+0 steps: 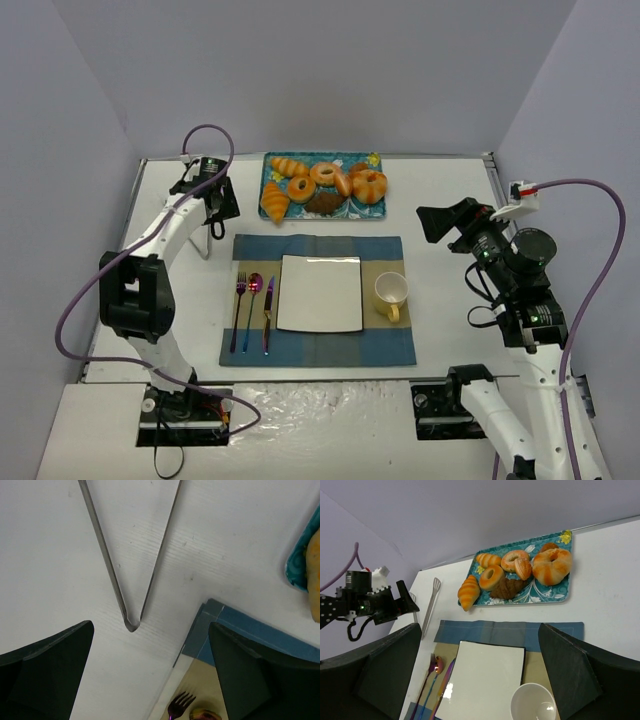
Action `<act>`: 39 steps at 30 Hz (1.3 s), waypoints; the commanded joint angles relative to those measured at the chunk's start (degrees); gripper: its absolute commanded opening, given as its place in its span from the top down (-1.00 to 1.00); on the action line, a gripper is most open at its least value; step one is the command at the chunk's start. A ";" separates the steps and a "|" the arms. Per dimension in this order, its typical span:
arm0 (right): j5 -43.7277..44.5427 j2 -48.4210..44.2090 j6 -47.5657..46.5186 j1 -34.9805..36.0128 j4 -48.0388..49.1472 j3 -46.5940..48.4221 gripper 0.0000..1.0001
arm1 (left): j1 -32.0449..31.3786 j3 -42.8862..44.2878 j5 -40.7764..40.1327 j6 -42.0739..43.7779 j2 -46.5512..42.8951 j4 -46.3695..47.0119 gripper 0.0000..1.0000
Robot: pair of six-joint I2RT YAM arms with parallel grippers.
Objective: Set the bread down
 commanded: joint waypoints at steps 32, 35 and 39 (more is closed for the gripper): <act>-1.19 -1.46 -0.69 0.01 2.02 0.11 -1.00 | 11.80 0.02 14.13 -1.52 12.98 11.76 -0.94; -1.19 -1.60 -0.75 0.01 2.02 -0.08 -1.00 | 12.21 0.84 14.27 -1.78 14.07 10.94 -0.94; -1.05 -1.62 -0.95 0.01 2.02 -0.36 -1.00 | 12.59 1.69 14.34 -1.99 14.94 10.54 -0.94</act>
